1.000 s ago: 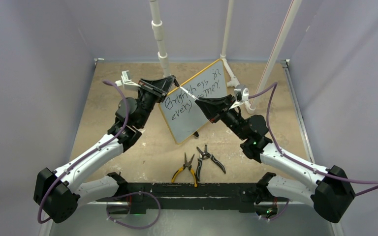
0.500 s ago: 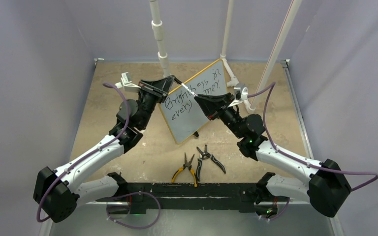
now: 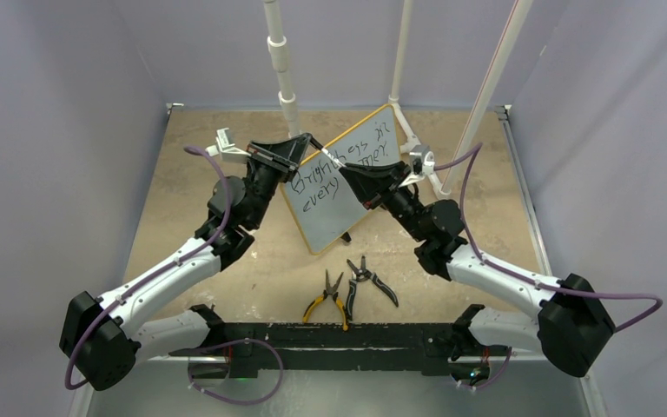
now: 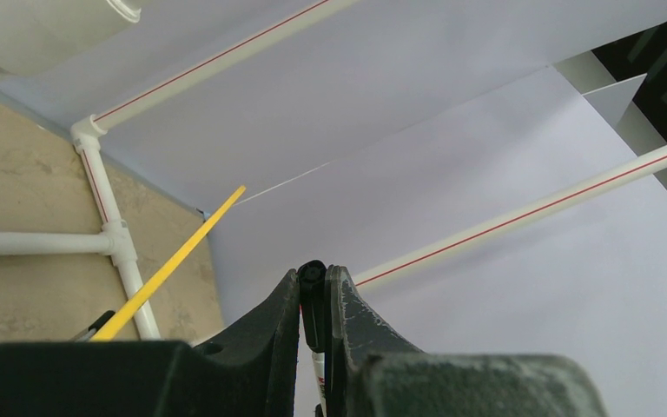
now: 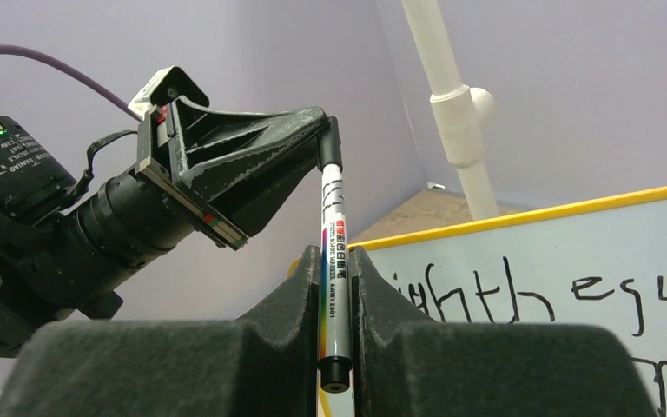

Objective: Write a sentence on the whiteboard
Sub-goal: Close the whiteboard marker at the center of the board.

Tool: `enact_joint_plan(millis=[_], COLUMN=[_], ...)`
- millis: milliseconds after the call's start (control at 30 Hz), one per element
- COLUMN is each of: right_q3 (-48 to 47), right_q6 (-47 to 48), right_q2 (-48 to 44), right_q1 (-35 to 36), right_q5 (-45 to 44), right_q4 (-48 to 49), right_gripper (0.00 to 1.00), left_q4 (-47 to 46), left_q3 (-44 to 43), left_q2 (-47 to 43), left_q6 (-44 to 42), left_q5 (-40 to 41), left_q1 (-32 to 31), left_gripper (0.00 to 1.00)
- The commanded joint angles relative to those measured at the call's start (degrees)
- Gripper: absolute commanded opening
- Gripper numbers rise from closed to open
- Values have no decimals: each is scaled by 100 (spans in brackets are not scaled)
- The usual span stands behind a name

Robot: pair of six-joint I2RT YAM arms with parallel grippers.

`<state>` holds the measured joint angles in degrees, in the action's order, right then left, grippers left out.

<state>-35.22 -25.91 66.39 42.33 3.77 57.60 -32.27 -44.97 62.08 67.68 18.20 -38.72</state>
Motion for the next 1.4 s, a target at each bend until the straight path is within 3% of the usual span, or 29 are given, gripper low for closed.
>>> enact_joint_plan(millis=[0,1033,1200,1367], right_q3=[-415,-1249,-1194,-1025], right_q6=[115,125,142,187], right_q2=[89,793,669,363], right_q1=[21,21,21,21], right_q5=[-138,-296,-316,-351], right_q4=[239,261,344,195], right_gripper=[0,0,0,0], left_q4=[-106,-581,-182,479], left_q3=[42,679,341,-130], left_q2=[28,-412,-586,-751], left_q6=[-181,-637,-1097,-1626], left_q5=[-440,-1041,-1092,-1178], left_q1=[-100,-448,-443,-450], left_gripper=[0,0,0,29])
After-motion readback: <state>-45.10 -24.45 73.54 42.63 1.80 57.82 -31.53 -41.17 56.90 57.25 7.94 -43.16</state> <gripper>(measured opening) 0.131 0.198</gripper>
